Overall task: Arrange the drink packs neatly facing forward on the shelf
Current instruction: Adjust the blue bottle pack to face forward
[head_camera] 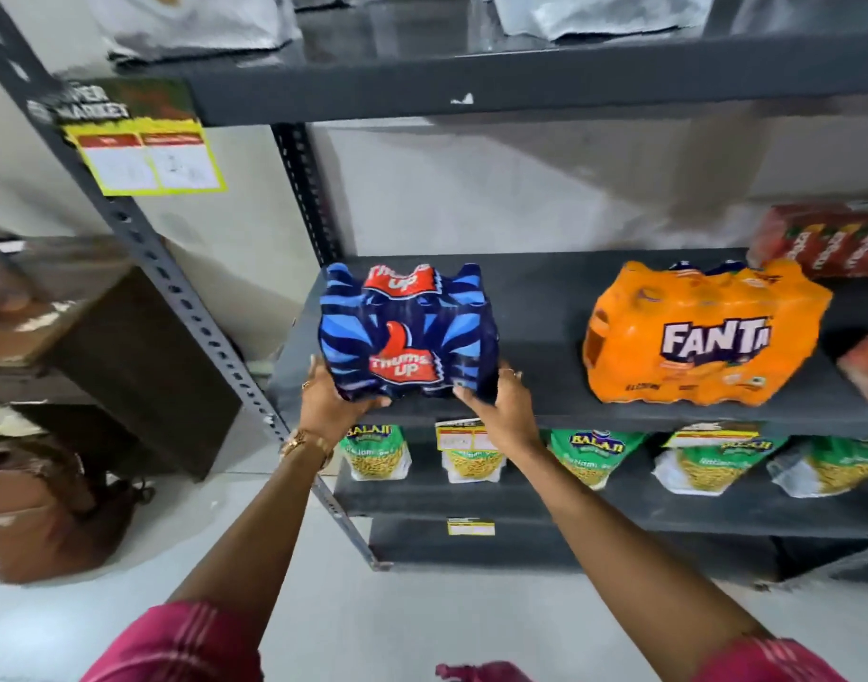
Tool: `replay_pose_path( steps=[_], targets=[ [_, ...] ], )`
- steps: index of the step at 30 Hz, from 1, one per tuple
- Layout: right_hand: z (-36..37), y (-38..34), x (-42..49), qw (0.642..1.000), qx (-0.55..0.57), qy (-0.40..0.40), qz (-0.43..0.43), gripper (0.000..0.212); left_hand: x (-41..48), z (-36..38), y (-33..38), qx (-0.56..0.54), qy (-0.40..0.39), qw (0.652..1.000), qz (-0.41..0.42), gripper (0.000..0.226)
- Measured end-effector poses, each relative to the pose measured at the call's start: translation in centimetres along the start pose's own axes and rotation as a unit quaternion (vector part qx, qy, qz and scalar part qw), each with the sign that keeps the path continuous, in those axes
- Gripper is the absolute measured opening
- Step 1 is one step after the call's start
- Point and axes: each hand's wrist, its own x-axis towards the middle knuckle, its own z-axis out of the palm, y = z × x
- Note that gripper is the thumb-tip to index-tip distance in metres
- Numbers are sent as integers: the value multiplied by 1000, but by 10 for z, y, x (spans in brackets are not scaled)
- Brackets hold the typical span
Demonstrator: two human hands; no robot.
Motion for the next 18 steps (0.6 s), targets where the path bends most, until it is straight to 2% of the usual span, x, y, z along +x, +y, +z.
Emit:
replay_pose_path(
  steps=[4,13,18],
  targets=[
    [4,3,0,1000,-3,-6,28,45,-3,-2,0,-33,-21,999,-1,72],
    [7,6,-1,999,-8,-21,37,52,-8,-7,-7,-50,-7,998,-22,69],
    [8,7,-2,998,25,-19,52,51,-11,-7,-3,-41,-6,999,-11,67]
  ],
)
